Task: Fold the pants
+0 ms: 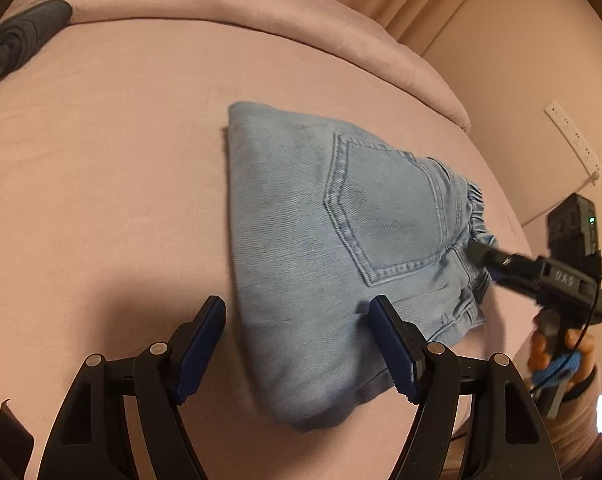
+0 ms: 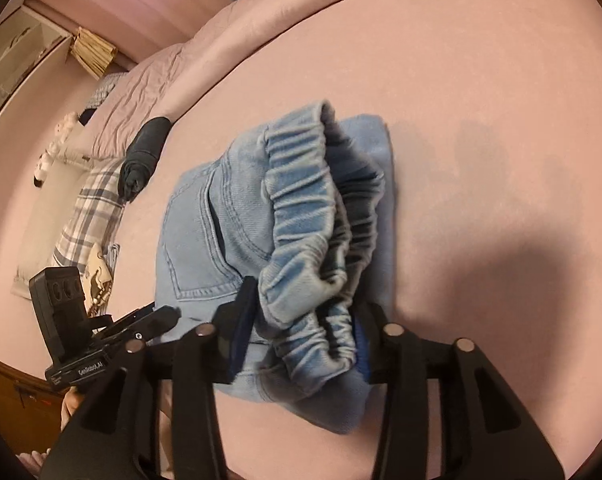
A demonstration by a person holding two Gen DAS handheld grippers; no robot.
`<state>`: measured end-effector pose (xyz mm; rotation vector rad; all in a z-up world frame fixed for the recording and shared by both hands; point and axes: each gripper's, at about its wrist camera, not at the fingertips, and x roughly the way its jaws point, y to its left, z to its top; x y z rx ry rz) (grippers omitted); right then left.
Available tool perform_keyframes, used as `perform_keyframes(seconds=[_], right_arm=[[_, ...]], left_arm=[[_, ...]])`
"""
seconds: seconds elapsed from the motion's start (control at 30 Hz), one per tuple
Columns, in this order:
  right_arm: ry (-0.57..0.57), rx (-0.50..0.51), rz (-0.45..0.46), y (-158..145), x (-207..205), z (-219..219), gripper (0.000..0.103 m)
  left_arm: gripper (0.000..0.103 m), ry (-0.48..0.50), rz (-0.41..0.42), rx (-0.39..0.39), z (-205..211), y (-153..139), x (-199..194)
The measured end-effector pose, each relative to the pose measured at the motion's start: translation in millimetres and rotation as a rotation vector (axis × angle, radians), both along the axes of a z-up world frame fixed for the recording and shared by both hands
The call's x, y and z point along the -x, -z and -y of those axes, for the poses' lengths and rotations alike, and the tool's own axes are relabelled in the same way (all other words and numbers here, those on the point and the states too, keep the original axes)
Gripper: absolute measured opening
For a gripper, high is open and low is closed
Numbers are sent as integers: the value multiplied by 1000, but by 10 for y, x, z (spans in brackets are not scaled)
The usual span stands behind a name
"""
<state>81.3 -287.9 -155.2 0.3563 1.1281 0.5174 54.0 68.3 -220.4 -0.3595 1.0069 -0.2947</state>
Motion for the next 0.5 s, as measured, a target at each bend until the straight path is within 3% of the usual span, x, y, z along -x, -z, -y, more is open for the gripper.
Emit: perform_keyframes(seconds=[0.1,0.2,0.3,0.37,0.5], right_arm=[[54,72,65,-180,8,132,55],[77,117,159,-376,21,180,54],[42,194,282,-578,7,3,46],[-17,188,326,-640,-33,-167,40],[-114,201,316,-433,-217,-419,29]], left_arm=[[74,-25,14,-16,-69,-60,44],[74,-37,57,-56,-51,-179,52],[74,-5,109,-55,56,-274,52],[74,31,126,-71,186,-268,32],[74,75,107,-102,319,-54,55]])
